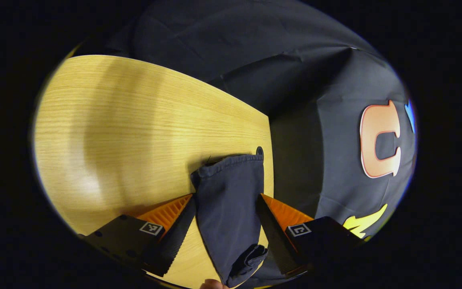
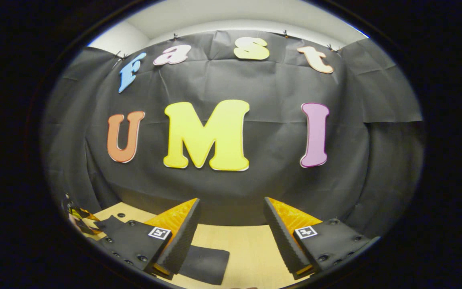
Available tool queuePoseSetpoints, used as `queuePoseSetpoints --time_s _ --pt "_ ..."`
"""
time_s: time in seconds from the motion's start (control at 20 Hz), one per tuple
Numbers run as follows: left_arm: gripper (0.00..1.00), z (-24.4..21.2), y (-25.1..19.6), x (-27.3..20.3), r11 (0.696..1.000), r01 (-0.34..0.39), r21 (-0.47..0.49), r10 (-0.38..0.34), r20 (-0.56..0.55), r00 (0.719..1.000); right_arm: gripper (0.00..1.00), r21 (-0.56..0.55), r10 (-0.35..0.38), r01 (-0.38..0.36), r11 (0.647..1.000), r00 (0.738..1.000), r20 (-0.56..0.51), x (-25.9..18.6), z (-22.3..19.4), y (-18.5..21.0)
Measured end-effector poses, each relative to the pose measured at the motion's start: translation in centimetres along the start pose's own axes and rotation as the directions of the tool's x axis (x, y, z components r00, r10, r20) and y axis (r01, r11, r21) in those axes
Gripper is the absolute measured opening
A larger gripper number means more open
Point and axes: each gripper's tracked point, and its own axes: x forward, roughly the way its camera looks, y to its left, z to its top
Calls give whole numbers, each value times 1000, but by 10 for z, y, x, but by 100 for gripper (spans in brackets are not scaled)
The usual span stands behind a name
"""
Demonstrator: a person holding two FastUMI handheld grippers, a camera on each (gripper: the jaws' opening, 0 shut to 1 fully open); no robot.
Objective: Grasp the waist and the cuffs of the jeans and fold them to make the two legs overlap; first hold the waist and fold one-third of the jeans toward the cuffs, then hold the cuffs and fold the remaining one-third in the same direction to finish folding.
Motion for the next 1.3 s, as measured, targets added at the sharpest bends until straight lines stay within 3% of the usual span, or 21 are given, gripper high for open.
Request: queuePoseSetpoints --time_s 0.1,0.25,0.4,0.45,0.6,0.75,0.95,1.15,1.3 --pt "97 3 -4 6 1000 13 -15 -13 1 1000 99 0 -16 16 1000 1000 0 1 1 -9" --pt "100 6 -15 19 996 50 -73 -50 12 999 94 -14 -25 25 1000 1000 -5 -1 0 -17" --pt "94 1 -5 31 998 36 -51 -36 11 999 94 -10 -41 41 999 999 -9 -1 1 -29" --pt "75 -1 5 35 999 9 -54 -8 12 1000 94 -8 -47 47 999 999 -8 -1 3 -33" --pt "11 1 8 36 997 14 -76 -12 27 1000 94 -17 -65 65 998 998 0 -3 6 -46" --pt "4 -2 2 31 1000 18 7 -18 46 999 94 -14 -76 76 997 997 -1 -5 7 -57" --pt "4 -10 -35 9 992 80 98 -86 65 994 94 3 -80 80 997 997 -7 -6 3 -63" --pt "4 -42 -78 -14 964 155 216 -162 16 987 94 23 -71 71 997 997 -4 -10 3 -67" --pt "4 -69 -110 -31 925 200 322 -216 14 976 94 20 -71 71 997 997 -4 -14 4 -74"
